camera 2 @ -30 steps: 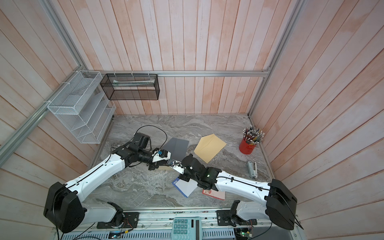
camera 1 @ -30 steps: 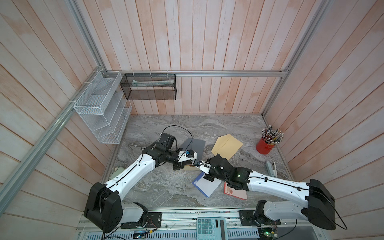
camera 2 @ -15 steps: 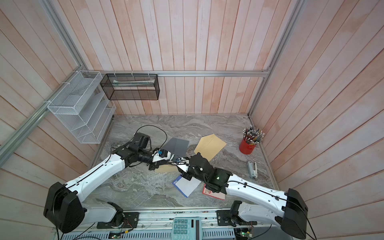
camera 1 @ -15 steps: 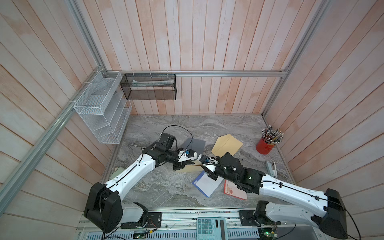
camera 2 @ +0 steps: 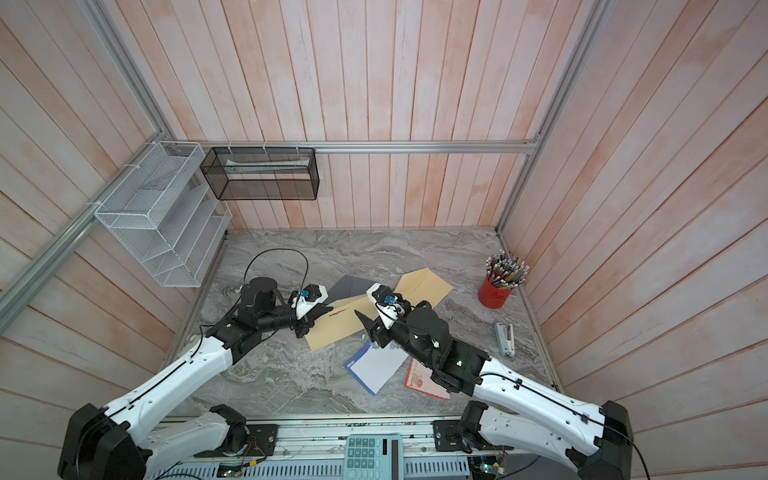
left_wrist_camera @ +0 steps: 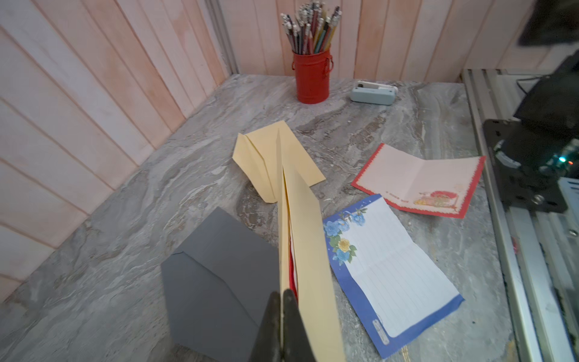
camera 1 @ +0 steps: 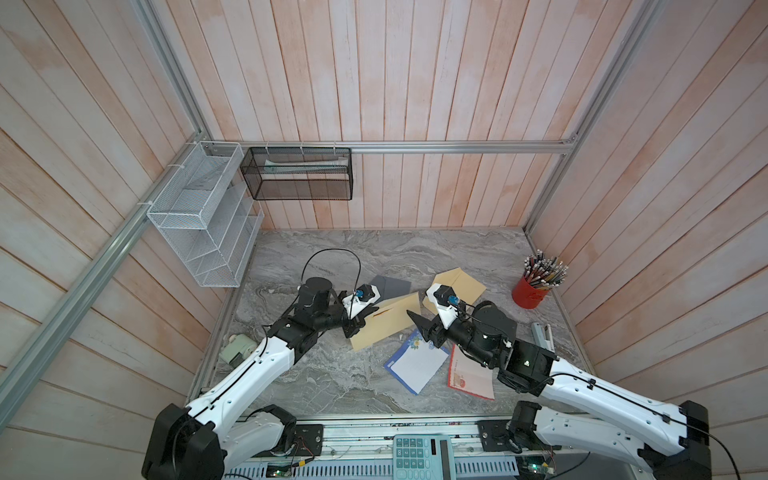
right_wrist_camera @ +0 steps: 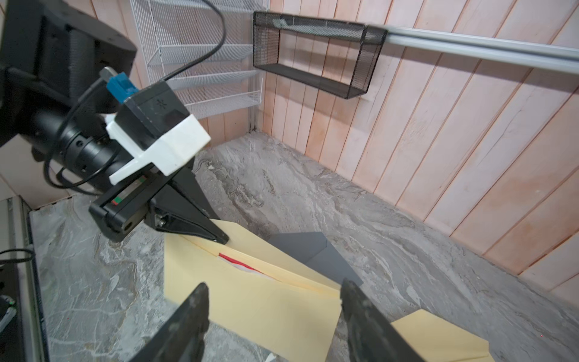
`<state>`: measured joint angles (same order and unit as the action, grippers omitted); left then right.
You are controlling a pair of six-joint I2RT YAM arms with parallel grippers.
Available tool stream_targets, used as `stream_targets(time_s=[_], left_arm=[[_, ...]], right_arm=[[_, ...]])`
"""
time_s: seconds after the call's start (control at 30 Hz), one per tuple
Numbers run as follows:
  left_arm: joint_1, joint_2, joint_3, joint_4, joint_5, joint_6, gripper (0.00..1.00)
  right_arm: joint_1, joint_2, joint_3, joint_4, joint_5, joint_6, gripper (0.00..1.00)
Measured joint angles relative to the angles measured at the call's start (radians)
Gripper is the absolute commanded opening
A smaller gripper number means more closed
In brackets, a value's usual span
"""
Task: Fold the letter paper in half and place it into the envelope
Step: Place the letter paper in the envelope, then fold the envelope flap on the envelope.
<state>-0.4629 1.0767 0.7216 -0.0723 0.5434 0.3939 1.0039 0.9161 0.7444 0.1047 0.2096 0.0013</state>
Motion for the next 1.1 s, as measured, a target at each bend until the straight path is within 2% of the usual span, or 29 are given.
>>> stream_targets(time_s=[0.13, 0.23, 0.33, 0.47, 0.63, 0.7, 0.97, 1.1], left_arm=[[0.031, -0.069, -0.050, 0.097, -0.117, -0.239, 0.00], [0.066, -0.087, -0.088, 0.137, -0.159, -0.405, 0.00], [0.135, -0.088, -0.131, 0.159, -0.153, -0.562, 0.00], [0.277, -0.079, -0.203, 0.190, -0.109, -0.745, 0.00], [0.300, -0.053, -0.230, 0.170, -0.096, -0.858, 0.00], [0.300, -0.062, -0.232, 0.158, -0.106, -0.883, 0.00], [0.303, -0.262, -0.374, 0.154, -0.227, -0.969, 0.00], [0.312, -0.280, -0.428, 0.154, -0.278, -0.997, 0.00]], right_arm=[[-0.041, 0.053, 0.001, 0.061, -0.005, 0.086, 0.75], [-0.067, 0.117, 0.001, 0.092, -0.019, 0.156, 0.75], [-0.071, 0.186, 0.013, 0.108, -0.047, 0.217, 0.73], [-0.071, 0.272, 0.042, 0.127, -0.089, 0.284, 0.64], [-0.071, 0.357, 0.050, 0.170, -0.148, 0.351, 0.48], [-0.071, 0.393, 0.051, 0.186, -0.170, 0.372, 0.45], [-0.062, 0.536, 0.095, 0.219, -0.245, 0.410, 0.41], [-0.051, 0.603, 0.143, 0.230, -0.272, 0.417, 0.39]])
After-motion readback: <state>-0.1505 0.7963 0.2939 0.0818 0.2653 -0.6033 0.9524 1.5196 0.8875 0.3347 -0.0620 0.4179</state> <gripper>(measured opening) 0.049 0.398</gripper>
